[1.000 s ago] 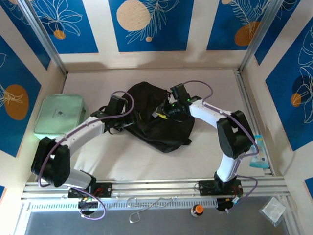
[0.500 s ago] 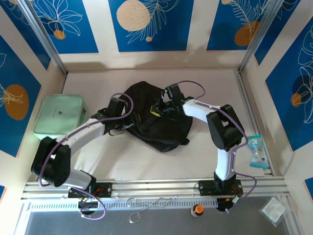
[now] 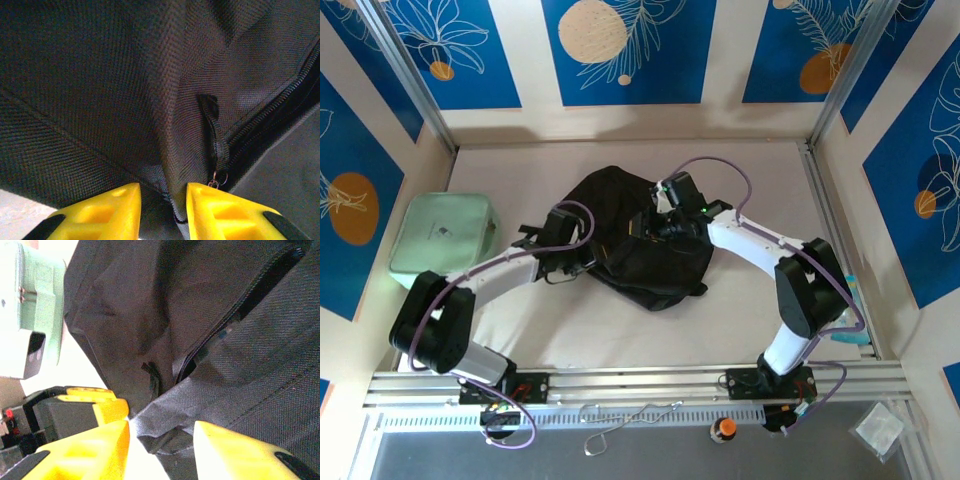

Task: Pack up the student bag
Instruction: Zip the student bag at the center of the table.

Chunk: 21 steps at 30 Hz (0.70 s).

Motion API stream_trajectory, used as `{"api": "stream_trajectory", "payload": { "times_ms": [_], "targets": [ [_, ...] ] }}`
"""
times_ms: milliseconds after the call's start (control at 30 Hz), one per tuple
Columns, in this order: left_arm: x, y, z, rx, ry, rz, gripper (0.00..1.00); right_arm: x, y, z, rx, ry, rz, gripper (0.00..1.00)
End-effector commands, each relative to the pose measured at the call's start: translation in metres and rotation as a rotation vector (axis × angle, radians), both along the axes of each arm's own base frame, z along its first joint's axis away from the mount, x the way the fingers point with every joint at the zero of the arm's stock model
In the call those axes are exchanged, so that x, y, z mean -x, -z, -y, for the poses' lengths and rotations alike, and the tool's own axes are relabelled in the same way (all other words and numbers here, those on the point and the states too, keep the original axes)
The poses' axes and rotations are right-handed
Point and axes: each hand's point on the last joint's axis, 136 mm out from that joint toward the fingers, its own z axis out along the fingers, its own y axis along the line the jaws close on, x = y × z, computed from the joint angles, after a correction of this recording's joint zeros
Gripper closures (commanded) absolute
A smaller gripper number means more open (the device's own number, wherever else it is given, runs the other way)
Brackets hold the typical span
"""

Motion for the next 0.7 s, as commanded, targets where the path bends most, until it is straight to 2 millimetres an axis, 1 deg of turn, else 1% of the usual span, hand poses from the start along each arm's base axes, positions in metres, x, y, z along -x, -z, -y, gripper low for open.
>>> {"api": "stream_trajectory", "payload": {
  "times_ms": [0, 33, 100, 167, 200, 367, 500, 667],
  "targets": [
    [-0.007, 0.0, 0.003, 0.045, -0.007, 0.009, 0.74, 0.002, 0.003, 0.001, 0.117, -0.082, 0.049, 0.61],
    [-0.008, 0.0, 0.004, 0.05, -0.005, 0.013, 0.78, 0.001, 0.002, -0.003, 0.131, -0.103, 0.064, 0.61],
    [-0.009, 0.001, 0.005, 0.057, -0.003, 0.018, 0.89, -0.003, 0.002, -0.011, 0.168, -0.137, 0.085, 0.61],
    [-0.01, 0.001, 0.005, 0.062, 0.0, 0.037, 0.99, -0.008, 0.005, -0.019, 0.219, -0.164, 0.101, 0.62],
    [-0.01, 0.0, 0.005, 0.064, 0.001, 0.046, 1.0, -0.009, 0.006, -0.023, 0.238, -0.176, 0.099, 0.62],
    [-0.011, -0.002, 0.005, 0.078, 0.01, 0.08, 1.0, -0.011, 0.016, -0.046, 0.274, -0.247, 0.104, 0.63],
    [-0.011, -0.006, 0.005, 0.093, 0.006, 0.102, 1.0, -0.015, 0.026, -0.056, 0.27, -0.264, 0.081, 0.62],
    [-0.011, -0.008, 0.004, 0.098, 0.007, 0.119, 1.0, -0.012, 0.042, -0.069, 0.293, -0.314, 0.056, 0.62]
  ]
}}
